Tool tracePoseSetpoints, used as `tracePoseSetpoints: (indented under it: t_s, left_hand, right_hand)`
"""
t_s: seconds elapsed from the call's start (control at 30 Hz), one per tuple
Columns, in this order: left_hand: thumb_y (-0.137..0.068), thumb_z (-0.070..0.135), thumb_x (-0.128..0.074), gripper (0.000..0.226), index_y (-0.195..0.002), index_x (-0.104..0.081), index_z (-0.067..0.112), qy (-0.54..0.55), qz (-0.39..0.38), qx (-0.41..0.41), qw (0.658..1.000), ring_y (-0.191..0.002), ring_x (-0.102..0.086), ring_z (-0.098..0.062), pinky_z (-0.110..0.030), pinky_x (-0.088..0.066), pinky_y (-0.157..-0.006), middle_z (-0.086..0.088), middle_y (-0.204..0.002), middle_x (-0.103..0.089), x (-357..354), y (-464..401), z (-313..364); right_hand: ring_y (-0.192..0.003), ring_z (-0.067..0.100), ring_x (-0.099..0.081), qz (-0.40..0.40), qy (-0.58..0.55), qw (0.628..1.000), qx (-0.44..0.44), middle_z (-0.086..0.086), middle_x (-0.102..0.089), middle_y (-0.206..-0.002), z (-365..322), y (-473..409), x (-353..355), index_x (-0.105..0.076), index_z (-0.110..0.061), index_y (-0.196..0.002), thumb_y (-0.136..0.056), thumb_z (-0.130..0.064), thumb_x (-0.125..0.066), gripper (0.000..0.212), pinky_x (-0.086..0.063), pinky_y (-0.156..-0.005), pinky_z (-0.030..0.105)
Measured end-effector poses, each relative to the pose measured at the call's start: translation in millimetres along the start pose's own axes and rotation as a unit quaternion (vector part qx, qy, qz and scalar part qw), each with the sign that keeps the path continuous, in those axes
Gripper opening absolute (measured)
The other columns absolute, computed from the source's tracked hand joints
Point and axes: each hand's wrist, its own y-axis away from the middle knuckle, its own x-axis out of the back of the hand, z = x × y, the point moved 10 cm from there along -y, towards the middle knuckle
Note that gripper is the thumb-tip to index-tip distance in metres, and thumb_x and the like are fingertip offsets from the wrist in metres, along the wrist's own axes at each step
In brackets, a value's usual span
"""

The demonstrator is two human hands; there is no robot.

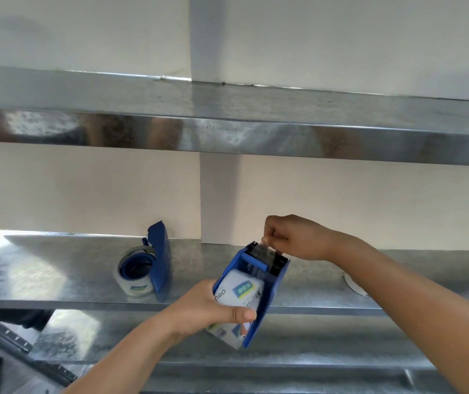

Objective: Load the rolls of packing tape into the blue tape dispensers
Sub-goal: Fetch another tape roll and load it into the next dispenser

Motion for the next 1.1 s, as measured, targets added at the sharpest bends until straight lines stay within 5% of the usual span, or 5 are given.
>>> tracePoseSetpoints:
  t_s: [0.2, 0.53, 0.7, 1.0, 1.1]
  left_hand:
    - [-0.051, 0.045, -0.081, 0.045, -0.09, -0.071, 0.026, -0.01, 0.021, 0.013, 1.0, -0.086, -0.068, -0.008, -0.023, -0.051, -0.081, 0.007, -0.088, -0.075, 9.3, 1.2, -10.1]
    - [-0.053, 0.031, -0.085, 0.044, -0.092, -0.071, 0.019, -0.036, 0.021, 0.008, 0.999, -0.081, -0.068, -0.008, -0.025, -0.053, -0.079, 0.007, -0.081, -0.075, 17.9, 5.4, -12.9]
    - [-0.057, 0.012, -0.082, 0.051, -0.103, -0.065, 0.021, -0.012, 0.052, -0.033, 0.998, -0.09, -0.07, -0.014, -0.03, -0.056, -0.082, -0.002, -0.098, -0.075, 25.6, 8.1, -2.9]
    - [-0.057, 0.0, -0.071, 0.043, -0.096, -0.061, 0.016, 0.017, 0.111, -0.077, 0.991, -0.068, -0.065, -0.002, -0.02, -0.052, -0.063, 0.008, -0.07, -0.072, 25.5, 6.8, 9.2]
    - [-0.058, 0.0, -0.07, 0.041, -0.095, -0.061, 0.016, 0.039, 0.109, -0.087, 0.989, -0.065, -0.064, -0.002, -0.018, -0.051, -0.061, 0.009, -0.068, -0.072, 23.6, 6.0, 12.6]
  right_hand:
    - [-0.086, 0.02, -0.068, -0.003, -0.137, 0.99, -0.015, 0.011, -0.069, -0.105, 3.7, 0.5, 3.1, -0.046, -0.022, -0.077, -0.094, -0.017, -0.047, 0.018, -0.052, -0.081, 0.035]
    - [-0.075, 0.017, -0.07, -0.023, -0.312, 0.948, -0.054, -0.002, -0.071, -0.093, 18.1, 2.2, 4.5, -0.049, -0.014, -0.079, -0.096, -0.013, -0.044, 0.017, -0.059, -0.069, 0.026]
    - [-0.072, 0.016, -0.072, -0.021, -0.417, 0.906, -0.075, 0.0, -0.076, -0.087, 32.3, 2.6, 8.8, -0.05, -0.011, -0.079, -0.096, -0.012, -0.045, 0.018, -0.056, -0.062, 0.022]
    - [-0.057, 0.004, -0.063, 0.016, -0.639, 0.761, -0.115, -0.004, -0.066, -0.063, 54.6, -1.9, -22.3, -0.059, -0.014, -0.069, -0.09, -0.011, -0.055, 0.021, -0.051, -0.054, 0.016]
    - [-0.064, 0.01, -0.062, 0.003, -0.673, 0.731, -0.113, 0.002, -0.065, -0.072, 46.9, -1.3, -36.5, -0.065, -0.011, -0.077, -0.083, -0.014, -0.06, 0.009, -0.055, -0.06, 0.019]
